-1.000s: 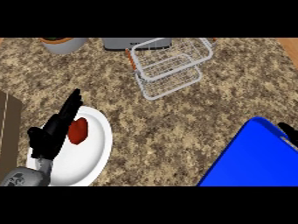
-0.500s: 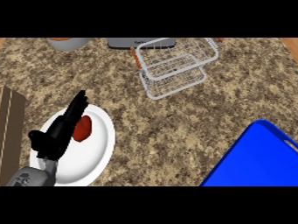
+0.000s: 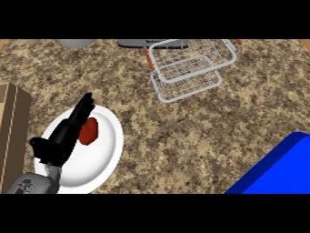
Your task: Pick the cupcake from the tray and place it in the tiered basket
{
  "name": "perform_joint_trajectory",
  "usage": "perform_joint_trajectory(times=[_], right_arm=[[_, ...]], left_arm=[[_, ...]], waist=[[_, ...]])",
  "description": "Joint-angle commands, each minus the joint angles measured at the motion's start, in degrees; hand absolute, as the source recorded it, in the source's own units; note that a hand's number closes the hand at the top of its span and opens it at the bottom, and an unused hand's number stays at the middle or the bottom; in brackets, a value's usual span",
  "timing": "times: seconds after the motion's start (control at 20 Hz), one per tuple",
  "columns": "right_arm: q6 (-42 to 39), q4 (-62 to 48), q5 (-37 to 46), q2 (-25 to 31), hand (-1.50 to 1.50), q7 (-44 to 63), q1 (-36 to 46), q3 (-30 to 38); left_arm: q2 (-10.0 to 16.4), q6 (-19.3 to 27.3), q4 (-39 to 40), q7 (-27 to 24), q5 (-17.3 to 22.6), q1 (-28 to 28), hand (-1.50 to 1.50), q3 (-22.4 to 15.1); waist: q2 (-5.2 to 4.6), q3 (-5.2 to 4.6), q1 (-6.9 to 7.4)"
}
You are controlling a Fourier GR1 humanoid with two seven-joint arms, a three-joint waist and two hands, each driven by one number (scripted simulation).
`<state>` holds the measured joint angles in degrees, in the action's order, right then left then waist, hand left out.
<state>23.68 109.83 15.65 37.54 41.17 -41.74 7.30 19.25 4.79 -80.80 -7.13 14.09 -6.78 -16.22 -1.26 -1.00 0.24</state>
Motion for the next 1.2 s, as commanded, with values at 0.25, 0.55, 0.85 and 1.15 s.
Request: perform_joint_trajectory(times=[0.25,0.55,0.85,1.15], right_arm=[[-14.4,26.5,-1.1,10.3,-1.5,36.7,-3.4,0.7],[-12.9,28.9,5.8,8.6,-1.5,43.9,-2.4,0.4],[-18.7,26.1,2.4,8.0,-1.5,44.0,-7.3,2.2],[-16.6,20.7,6.4,2.0,-1.5,44.0,-0.5,-3.3]], left_arm=[[-1.3,0.2,1.3,0.5,-0.5,0.0,0.0,-0.2],[-2.7,-0.1,2.7,0.3,-0.8,-1.3,0.0,-0.3],[-1.6,-1.1,1.3,1.7,-0.5,-2.5,0.0,0.5],[-3.5,-1.2,2.7,1.8,-1.0,-3.4,0.0,0.2]], waist=[[0.7,0.53,0.83],[0.66,0.73,0.59],[0.49,0.71,0.94],[0.65,0.93,1.55]])
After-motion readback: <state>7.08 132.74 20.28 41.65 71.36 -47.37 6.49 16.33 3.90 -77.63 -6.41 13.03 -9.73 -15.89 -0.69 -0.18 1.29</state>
